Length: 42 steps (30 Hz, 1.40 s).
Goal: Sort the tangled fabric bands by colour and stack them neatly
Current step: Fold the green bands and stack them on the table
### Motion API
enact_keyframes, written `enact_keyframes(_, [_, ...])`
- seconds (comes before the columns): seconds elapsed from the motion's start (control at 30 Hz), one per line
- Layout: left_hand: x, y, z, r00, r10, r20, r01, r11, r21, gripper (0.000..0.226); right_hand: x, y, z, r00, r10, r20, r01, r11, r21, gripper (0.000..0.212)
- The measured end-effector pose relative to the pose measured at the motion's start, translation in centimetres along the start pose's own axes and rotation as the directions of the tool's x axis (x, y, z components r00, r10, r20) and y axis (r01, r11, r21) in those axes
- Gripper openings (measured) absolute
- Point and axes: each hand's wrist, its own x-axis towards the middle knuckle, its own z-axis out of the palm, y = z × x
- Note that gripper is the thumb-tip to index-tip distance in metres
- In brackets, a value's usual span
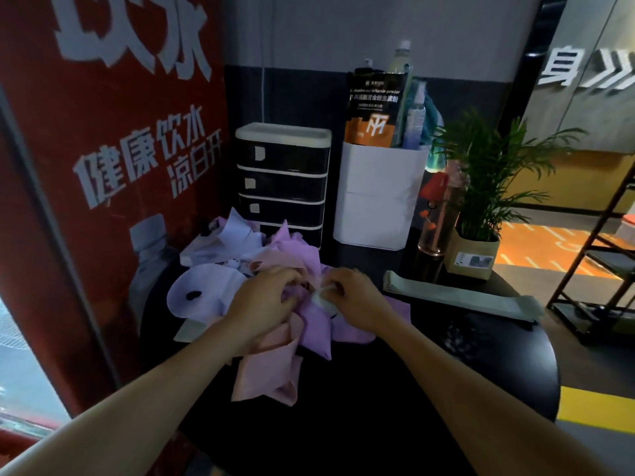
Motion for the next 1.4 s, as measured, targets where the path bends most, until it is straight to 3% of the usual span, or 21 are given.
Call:
enact_keyframes(0.07, [0.4, 0.0, -0.5, 1.0, 0.002, -0.016, -0.003, 0.998, -0.058, 0.038, 0.7, -1.5, -0.9, 1.0, -0.016, 0.016, 0.015, 0.997, 0.074, 0.012])
enact_keyframes(0.13, [0.8, -0.2, -0.7, 1.0, 0.002, -0.016, -0.005, 0.99, -0.142, 0.028, 1.5, -2.9, -2.0, 1.0, -0.016, 0.007, 0.015, 0.994, 0.112, 0.015])
enact_keyframes(0.33, [1.0, 0.2, -0.9, 0.998, -0.006, -0.058, -0.013, 0.949, -0.315, 0.016, 3.4, -4.0, -4.5, 0.998, -0.017, -0.061, 0.02, 0.999, 0.044, 0.016])
enact_keyframes(0.5, [1.3, 0.1, -0.8, 1.0, 0.014, 0.028, -0.007, 0.978, -0.209, 0.034, 3.8, -3.9, -6.4, 0.969, -0.014, -0.248, 0.021, 0.999, 0.027, 0.019])
enact_keyframes(0.6, [1.1, 0.2, -0.4, 0.998, -0.038, 0.04, 0.044, 0.986, -0.158, 0.019, 4.3, -3.9, -8.4, 0.924, -0.005, -0.383, 0.03, 0.998, 0.059, 0.018])
enact_keyframes(0.7, [1.5, 0.6, -0.1, 0.999, -0.025, -0.044, 0.017, 0.986, -0.167, 0.009, 3.9, -3.8, -9.3, 0.942, -0.05, -0.331, 0.056, 0.998, 0.007, 0.018])
enact_keyframes(0.83, [3.4, 2.2, 0.0, 0.992, -0.025, -0.122, -0.024, 0.923, -0.385, 0.013, 3.2, -3.6, -9.8, 0.944, -0.116, -0.309, 0.097, 0.992, -0.076, 0.016])
enact_keyframes(0.9, [4.3, 2.9, 0.1, 0.989, 0.001, -0.15, -0.053, 0.939, -0.34, 0.039, 3.0, -3.5, -10.3, 0.94, -0.131, -0.316, 0.105, 0.99, -0.098, 0.015])
enact_keyframes(0.97, [5.3, 3.4, 0.1, 0.989, 0.017, -0.15, -0.059, 0.958, -0.279, 0.051, 2.9, -3.5, -11.0, 0.921, -0.144, -0.362, 0.117, 0.988, -0.096, 0.014])
enact_keyframes(1.07, [6.4, 4.3, 0.5, 0.993, -0.01, -0.118, -0.004, 0.992, -0.123, 0.04, 2.7, -3.2, -12.1, 0.883, -0.144, -0.446, 0.133, 0.99, -0.055, 0.013])
enact_keyframes(1.13, [7.0, 4.9, 0.9, 0.997, -0.008, -0.082, 0.0, 0.995, -0.102, 0.029, 2.6, -2.9, -12.9, 0.871, -0.136, -0.473, 0.139, 0.99, -0.03, 0.014])
enact_keyframes(1.17, [7.0, 5.3, 1.0, 0.998, 0.008, -0.064, -0.015, 0.993, -0.117, 0.034, 2.5, -2.7, -13.2, 0.869, -0.137, -0.476, 0.143, 0.989, -0.024, 0.014])
enact_keyframes(1.27, [7.4, 7.0, 1.7, 0.998, 0.057, -0.01, -0.057, 0.95, -0.306, 0.048, 2.0, -2.3, -13.9, 0.874, -0.165, -0.456, 0.161, 0.986, -0.047, 0.012])
enact_keyframes(1.4, [7.8, 9.5, 2.6, 0.98, 0.107, 0.169, 0.032, 0.75, -0.661, 0.021, 1.0, -1.3, -14.8, 0.887, -0.184, -0.423, 0.168, 0.983, -0.075, 0.012])
